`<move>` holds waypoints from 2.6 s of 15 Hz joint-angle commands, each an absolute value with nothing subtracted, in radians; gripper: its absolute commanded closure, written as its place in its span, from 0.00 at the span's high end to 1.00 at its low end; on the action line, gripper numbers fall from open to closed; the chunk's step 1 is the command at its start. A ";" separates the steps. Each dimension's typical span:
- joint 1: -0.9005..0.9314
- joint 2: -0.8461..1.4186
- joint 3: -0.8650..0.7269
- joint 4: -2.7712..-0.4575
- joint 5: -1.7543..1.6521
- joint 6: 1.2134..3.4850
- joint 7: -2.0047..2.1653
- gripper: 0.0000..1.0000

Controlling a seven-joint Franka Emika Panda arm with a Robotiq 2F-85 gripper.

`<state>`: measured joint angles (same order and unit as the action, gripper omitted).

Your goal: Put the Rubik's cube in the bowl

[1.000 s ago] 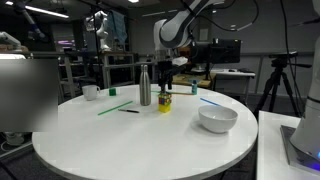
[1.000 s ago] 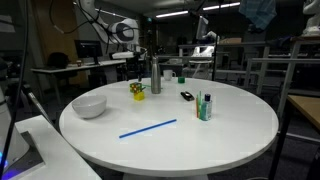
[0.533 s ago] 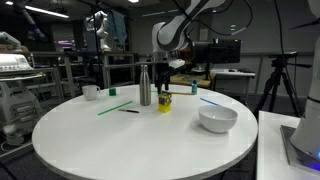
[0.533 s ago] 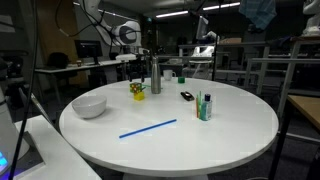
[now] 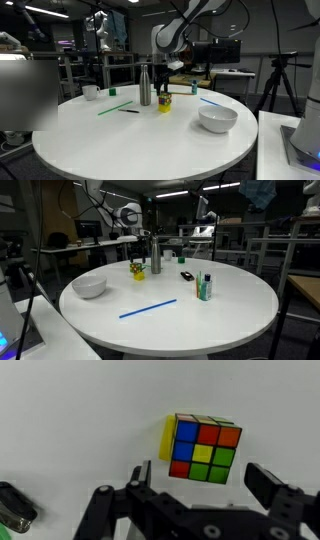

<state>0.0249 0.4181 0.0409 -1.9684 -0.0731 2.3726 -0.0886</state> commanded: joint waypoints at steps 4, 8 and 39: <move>0.027 0.428 0.033 -1.951 -0.071 2.369 -0.078 1.00; 0.025 0.438 0.033 -1.964 -0.065 2.371 -0.074 1.00; -0.082 -0.317 -0.050 -2.731 0.000 2.445 0.359 0.34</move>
